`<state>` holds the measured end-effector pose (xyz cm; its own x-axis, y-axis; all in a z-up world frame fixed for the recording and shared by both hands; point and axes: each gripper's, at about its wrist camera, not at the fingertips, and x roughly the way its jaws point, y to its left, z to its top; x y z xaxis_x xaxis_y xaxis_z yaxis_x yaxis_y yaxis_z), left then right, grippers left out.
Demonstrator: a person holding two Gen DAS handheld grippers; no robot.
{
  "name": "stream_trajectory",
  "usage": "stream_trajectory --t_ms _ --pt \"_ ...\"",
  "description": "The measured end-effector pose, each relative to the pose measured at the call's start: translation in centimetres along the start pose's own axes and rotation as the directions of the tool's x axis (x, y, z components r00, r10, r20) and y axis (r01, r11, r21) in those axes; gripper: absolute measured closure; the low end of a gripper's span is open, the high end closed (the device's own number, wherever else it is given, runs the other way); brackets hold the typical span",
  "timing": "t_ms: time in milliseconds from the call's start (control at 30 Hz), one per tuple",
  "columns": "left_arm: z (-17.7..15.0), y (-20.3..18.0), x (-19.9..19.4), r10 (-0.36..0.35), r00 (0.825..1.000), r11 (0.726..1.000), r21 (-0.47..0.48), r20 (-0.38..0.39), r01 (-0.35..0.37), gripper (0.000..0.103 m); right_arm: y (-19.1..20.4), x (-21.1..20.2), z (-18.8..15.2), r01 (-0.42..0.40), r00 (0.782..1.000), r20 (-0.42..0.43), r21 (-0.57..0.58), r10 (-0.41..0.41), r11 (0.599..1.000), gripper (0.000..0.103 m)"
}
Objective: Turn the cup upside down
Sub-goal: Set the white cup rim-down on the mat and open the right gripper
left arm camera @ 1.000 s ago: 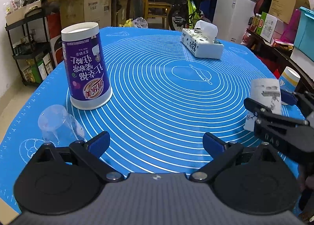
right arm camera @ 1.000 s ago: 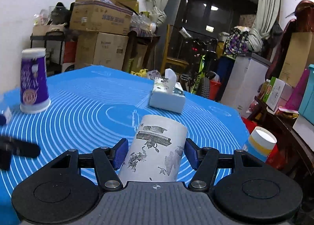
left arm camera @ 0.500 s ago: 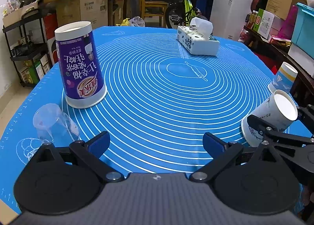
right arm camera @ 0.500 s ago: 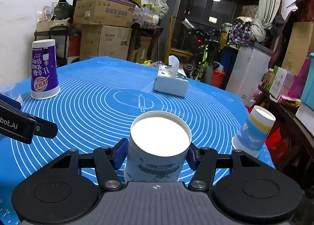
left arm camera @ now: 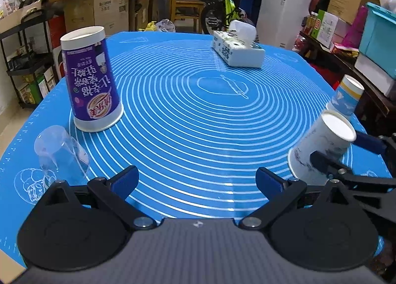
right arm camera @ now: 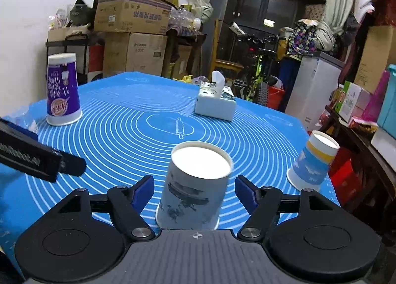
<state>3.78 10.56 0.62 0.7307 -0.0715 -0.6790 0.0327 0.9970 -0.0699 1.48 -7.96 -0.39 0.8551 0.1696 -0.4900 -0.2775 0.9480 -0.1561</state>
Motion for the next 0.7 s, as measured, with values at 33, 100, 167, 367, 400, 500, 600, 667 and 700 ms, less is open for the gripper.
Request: stream_trajectory --t_ms 33,100,167,367,400,500,600,667,700 --pt "-0.1 -0.2 -0.1 0.0 1.0 1.0 0.008 -0.001 0.0 0.003 -0.3 -0.5 -0.1 -0.003 1.0 0.001 0.016 0.003 1.0 0.026" --pt "-0.3 -0.8 -0.6 -0.004 1.0 1.0 0.024 0.003 0.004 0.003 -0.8 -1.6 -0.2 -0.004 1.0 0.004 0.048 0.004 0.999 0.025" --pt "-0.6 -1.4 -1.3 -0.008 1.0 0.999 0.04 0.015 0.007 0.003 -1.6 -2.6 -0.3 -0.006 1.0 0.008 0.08 0.005 0.997 0.025" --pt "-1.8 -2.9 -3.3 -0.022 0.999 0.998 0.053 0.04 0.02 0.003 -3.4 -5.0 -1.1 0.003 1.0 -0.009 0.148 -0.001 0.989 0.024" --pt "-2.0 -3.1 -3.5 -0.023 0.999 0.998 0.054 0.044 0.021 0.003 -3.6 -5.3 -1.2 0.004 1.0 -0.015 0.155 -0.002 0.988 0.024" --pt "-2.6 -3.9 -4.2 -0.024 0.998 0.998 0.062 0.052 0.02 0.003 -4.2 -6.1 -1.9 0.005 1.0 -0.03 0.18 0.0 0.984 0.024" --pt "-3.0 -4.7 -4.7 -0.024 0.998 0.997 0.081 0.061 0.019 0.003 -4.7 -6.7 -2.7 0.011 0.999 -0.045 0.203 -0.002 0.979 0.024" --pt "-3.2 -5.1 -4.9 -0.022 0.998 0.996 0.091 0.059 0.016 0.003 -4.9 -7.0 -3.1 0.017 0.998 -0.055 0.208 -0.006 0.978 0.024" --pt "-3.3 -5.3 -4.9 -0.019 0.998 0.996 0.093 0.057 0.014 0.003 -5.0 -7.1 -3.3 0.019 0.998 -0.06 0.208 -0.007 0.978 0.024"
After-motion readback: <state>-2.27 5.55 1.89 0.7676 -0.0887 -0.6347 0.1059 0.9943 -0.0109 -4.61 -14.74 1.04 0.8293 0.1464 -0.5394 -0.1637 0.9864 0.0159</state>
